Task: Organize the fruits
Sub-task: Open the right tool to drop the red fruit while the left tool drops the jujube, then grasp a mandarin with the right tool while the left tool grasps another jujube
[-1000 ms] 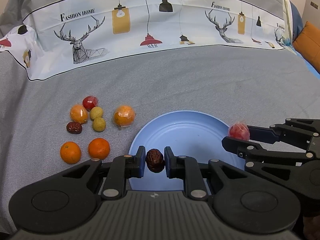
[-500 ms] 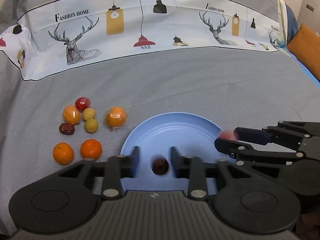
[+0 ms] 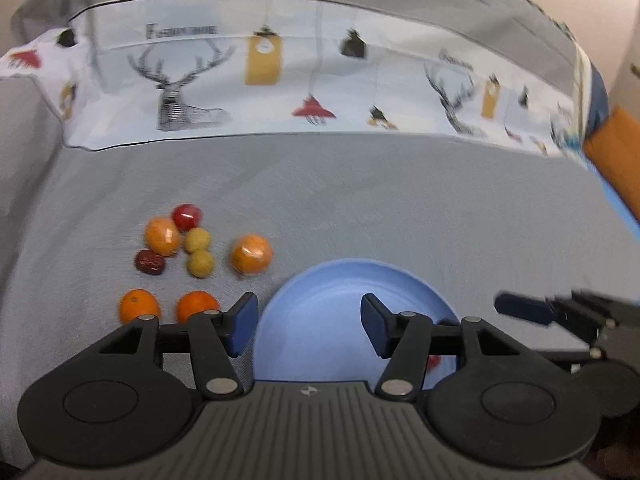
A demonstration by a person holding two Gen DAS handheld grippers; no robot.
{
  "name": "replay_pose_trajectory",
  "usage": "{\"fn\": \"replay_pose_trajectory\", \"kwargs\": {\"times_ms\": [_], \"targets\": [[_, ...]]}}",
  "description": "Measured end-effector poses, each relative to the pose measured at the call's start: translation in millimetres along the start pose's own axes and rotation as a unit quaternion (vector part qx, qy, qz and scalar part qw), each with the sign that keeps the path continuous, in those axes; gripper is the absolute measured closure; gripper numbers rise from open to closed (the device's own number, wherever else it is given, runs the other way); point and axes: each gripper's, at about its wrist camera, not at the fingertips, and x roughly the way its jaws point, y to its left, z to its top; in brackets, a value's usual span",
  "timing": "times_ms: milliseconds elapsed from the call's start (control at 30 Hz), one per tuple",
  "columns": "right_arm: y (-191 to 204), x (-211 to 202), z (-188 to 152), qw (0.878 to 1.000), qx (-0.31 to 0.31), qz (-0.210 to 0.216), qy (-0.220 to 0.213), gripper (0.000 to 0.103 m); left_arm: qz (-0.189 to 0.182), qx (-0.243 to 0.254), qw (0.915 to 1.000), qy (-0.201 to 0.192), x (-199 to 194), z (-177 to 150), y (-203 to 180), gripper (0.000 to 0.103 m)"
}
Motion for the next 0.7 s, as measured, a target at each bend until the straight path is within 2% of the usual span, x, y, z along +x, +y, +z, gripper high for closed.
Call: {"fn": "replay_pose_trajectory", "kwargs": {"times_ms": [67,133,167,267,300,333,367,400,500,567,633,700], "targets": [[1,-3,2,1.000,0.005,-0.001,-0.003,0.037,-0.007,-0.036,0.9992,-0.019,-10,6,15,0.042],[0,-8,6,1.000,0.014,-0.001,-0.011,0.037,-0.016,-0.069,0.9964,-0.045,-24,12,30,0.072],[-1,-13,8,1.000,0.021,-0.003,-0.020,0.036,-0.022,-0.081,0.9948,-0.058,-31,16,36,0.097],[-6,-26,14,0.998,0.043,-0.010,-0.050,0.040,-0.038,-0.086,0.9893,-0.112,-59,30,51,0.103],[-8,-30,16,0.997,0.050,-0.010,-0.059,0.045,-0.035,-0.079,0.9874,-0.132,-69,37,56,0.103],[-9,-35,18,0.996,0.059,-0.010,-0.070,0.057,-0.030,-0.071,0.9856,-0.151,-78,44,62,0.103],[-11,-40,19,0.995,0.066,-0.009,-0.081,0.066,-0.023,-0.064,0.9839,-0.165,-85,52,68,0.103],[-12,-44,20,0.993,0.075,-0.006,-0.088,0.069,-0.017,-0.065,0.9829,-0.172,-88,59,76,0.103],[-12,-52,23,0.991,0.083,0.005,-0.108,0.073,-0.020,-0.094,0.9837,-0.152,-76,73,109,0.103],[-9,-54,22,0.991,0.078,0.017,-0.112,0.073,-0.001,-0.104,0.9848,-0.139,-56,64,128,0.103],[-4,-50,21,0.991,0.069,0.027,-0.108,0.073,-0.034,-0.185,0.9780,-0.090,-33,54,154,0.103],[3,-46,21,0.992,0.056,0.035,-0.108,0.073,-0.042,-0.218,0.9716,-0.082,-24,51,167,0.103]]}}
